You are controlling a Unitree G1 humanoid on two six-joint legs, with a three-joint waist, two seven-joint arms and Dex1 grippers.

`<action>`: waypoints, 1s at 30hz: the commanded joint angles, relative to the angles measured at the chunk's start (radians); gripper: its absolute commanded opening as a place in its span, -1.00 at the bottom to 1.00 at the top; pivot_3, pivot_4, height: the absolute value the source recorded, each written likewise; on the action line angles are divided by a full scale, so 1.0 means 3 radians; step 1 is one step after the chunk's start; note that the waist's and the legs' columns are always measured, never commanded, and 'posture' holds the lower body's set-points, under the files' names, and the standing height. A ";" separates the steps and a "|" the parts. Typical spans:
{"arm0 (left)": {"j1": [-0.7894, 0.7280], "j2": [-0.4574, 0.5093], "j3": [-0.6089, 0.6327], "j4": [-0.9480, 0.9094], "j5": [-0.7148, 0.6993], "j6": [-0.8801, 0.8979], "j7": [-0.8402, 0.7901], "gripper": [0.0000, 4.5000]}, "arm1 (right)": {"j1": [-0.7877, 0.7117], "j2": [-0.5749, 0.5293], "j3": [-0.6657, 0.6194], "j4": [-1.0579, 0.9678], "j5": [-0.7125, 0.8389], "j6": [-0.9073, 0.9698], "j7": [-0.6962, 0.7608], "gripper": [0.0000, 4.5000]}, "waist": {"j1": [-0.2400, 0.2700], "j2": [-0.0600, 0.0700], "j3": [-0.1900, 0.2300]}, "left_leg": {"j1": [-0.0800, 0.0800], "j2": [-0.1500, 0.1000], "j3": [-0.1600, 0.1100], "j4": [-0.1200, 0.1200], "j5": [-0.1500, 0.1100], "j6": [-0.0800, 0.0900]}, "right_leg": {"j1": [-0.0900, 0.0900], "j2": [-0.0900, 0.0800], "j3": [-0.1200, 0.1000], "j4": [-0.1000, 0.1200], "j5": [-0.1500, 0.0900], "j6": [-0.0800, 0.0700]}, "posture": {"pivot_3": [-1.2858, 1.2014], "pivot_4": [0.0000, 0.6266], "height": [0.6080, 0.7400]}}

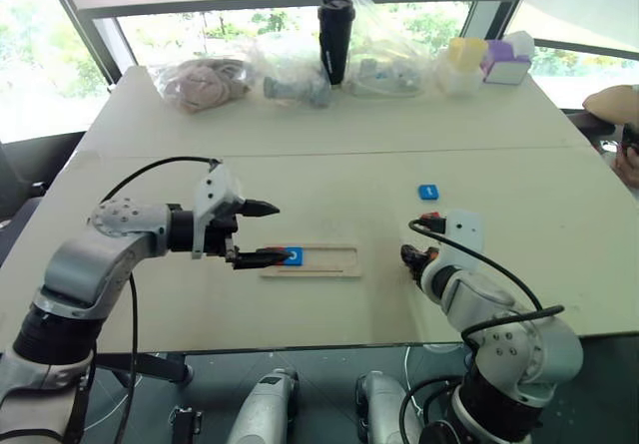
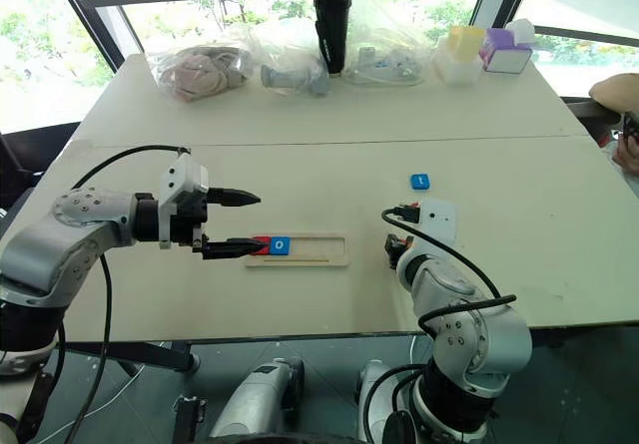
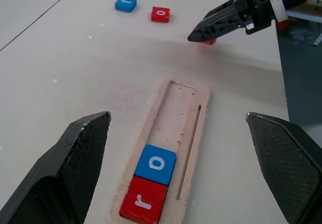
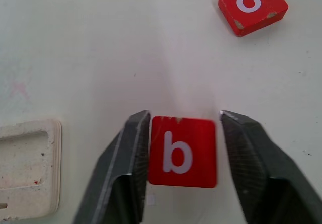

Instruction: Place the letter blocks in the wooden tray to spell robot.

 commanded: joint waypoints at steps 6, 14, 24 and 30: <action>0.0044 0.0052 0.0081 -0.0066 0.0004 -0.0059 -0.0013 1.00 | 0.0007 -0.0626 -0.0017 -0.0061 0.0565 0.0022 0.0415 0.96 | 0.0005 0.0003 0.0002 | 0.0000 0.0000 -0.0001 0.0001 0.0000 -0.0001 | -0.0001 -0.0001 -0.0002 -0.0006 -0.0001 0.0000 | 0.03 -0.52 1.00; 0.0079 0.0211 0.0079 -0.0106 -0.0047 -0.0086 -0.0248 1.00 | 0.0322 -0.3168 0.0031 0.0284 0.0960 -0.1597 0.2862 0.96 | 0.0026 0.0001 0.0003 | -0.0006 -0.0002 -0.0001 -0.0005 -0.0003 0.0007 | 0.0027 -0.0006 -0.0014 -0.0044 -0.0004 0.0007 | 0.03 -0.52 1.00; 0.0090 0.0409 0.0108 -0.0159 -0.0023 -0.0179 -0.0450 1.00 | 0.0622 -0.3547 0.0760 0.1378 0.0388 -0.3276 0.3827 0.96 | 0.0014 -0.0002 0.0005 | 0.0001 0.0001 0.0006 0.0014 -0.0020 0.0011 | 0.0040 -0.0008 -0.0007 -0.0046 -0.0007 0.0012 | 0.03 -0.52 1.00; 0.0248 0.0388 0.0098 -0.0283 -0.0015 -0.0155 -0.0328 1.00 | 0.0429 -0.3246 0.1081 0.1787 0.0164 -0.3514 0.3731 0.96 | 0.0025 -0.0002 0.0005 | -0.0002 0.0006 0.0004 0.0012 -0.0020 0.0010 | 0.0039 -0.0015 -0.0008 -0.0052 -0.0004 0.0007 | 0.03 -0.52 1.00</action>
